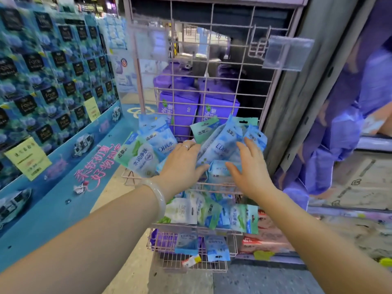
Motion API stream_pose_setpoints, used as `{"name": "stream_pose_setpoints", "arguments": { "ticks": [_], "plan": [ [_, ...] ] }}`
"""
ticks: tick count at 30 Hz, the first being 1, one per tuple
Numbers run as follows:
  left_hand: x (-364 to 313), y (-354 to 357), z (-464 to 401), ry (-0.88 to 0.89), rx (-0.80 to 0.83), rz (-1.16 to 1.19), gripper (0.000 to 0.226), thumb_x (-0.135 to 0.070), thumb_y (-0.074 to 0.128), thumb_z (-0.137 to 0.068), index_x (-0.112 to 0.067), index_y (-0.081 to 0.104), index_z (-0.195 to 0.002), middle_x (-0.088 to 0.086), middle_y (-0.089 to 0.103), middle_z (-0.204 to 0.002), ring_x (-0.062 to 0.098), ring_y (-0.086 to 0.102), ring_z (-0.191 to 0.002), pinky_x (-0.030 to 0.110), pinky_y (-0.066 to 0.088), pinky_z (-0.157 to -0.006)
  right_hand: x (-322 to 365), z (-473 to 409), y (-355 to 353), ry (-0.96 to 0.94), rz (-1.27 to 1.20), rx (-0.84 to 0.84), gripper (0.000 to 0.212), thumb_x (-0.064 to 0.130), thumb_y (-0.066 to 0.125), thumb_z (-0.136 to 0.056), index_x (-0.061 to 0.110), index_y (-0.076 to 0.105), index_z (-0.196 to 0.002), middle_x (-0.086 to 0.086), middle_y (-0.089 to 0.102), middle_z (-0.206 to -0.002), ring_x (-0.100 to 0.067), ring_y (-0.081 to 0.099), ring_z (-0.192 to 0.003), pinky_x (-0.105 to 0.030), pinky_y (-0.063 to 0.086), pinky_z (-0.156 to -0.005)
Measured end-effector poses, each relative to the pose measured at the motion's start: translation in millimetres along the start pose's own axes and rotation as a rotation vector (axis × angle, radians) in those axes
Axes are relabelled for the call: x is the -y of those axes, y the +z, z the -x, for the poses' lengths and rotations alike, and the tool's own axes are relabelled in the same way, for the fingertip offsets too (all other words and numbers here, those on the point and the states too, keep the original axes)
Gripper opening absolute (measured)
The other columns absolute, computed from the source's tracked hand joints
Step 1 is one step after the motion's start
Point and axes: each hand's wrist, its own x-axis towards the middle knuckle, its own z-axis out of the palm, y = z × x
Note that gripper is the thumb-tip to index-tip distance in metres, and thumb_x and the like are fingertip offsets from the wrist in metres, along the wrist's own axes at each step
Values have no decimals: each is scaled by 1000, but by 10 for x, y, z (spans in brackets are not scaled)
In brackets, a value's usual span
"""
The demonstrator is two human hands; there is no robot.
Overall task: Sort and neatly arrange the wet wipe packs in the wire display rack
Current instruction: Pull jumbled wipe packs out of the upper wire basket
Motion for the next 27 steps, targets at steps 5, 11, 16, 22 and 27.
{"name": "stream_pose_setpoints", "arguments": {
  "ticks": [5,11,16,22,27],
  "plan": [
    [-217,36,-261,-63,-49,53,53,-35,56,-88,-6,43,-131,16,47,-130,31,42,-121,31,26,-96,-199,37,-72,63,2,-9,60,32,51,-91,8,28,-141,-16,18,-154,-27,13,-143,-35,11,-114],
    [-265,100,-371,-182,1,173,43,-27,59,-87,-3,45,-120,19,53,-121,34,49,-113,36,37,-83,-311,87,-107,168,-110,46,60,39,44,-93,10,26,-142,-12,19,-154,-24,12,-143,-34,14,-115],
    [-224,99,-366,-265,-125,282,26,-19,61,-84,-2,53,-103,18,62,-108,34,56,-100,32,32,-69,-305,87,-143,163,-126,63,60,40,42,-94,10,26,-143,-12,19,-154,-23,12,-143,-34,14,-115],
    [-62,-202,-335,-375,-244,690,25,-13,64,-84,-3,56,-106,10,61,-91,26,61,-79,31,51,-70,-94,-12,-182,145,-251,-10,58,38,52,-90,10,35,-138,-7,38,-145,-21,32,-135,-28,26,-106],
    [45,-387,-178,-398,-259,957,27,-4,62,-85,5,55,-110,7,61,-85,11,55,-66,22,51,-64,371,-201,-136,224,-702,53,65,37,63,-82,15,37,-137,-1,51,-130,-11,49,-116,-25,40,-92]
  ]
}}
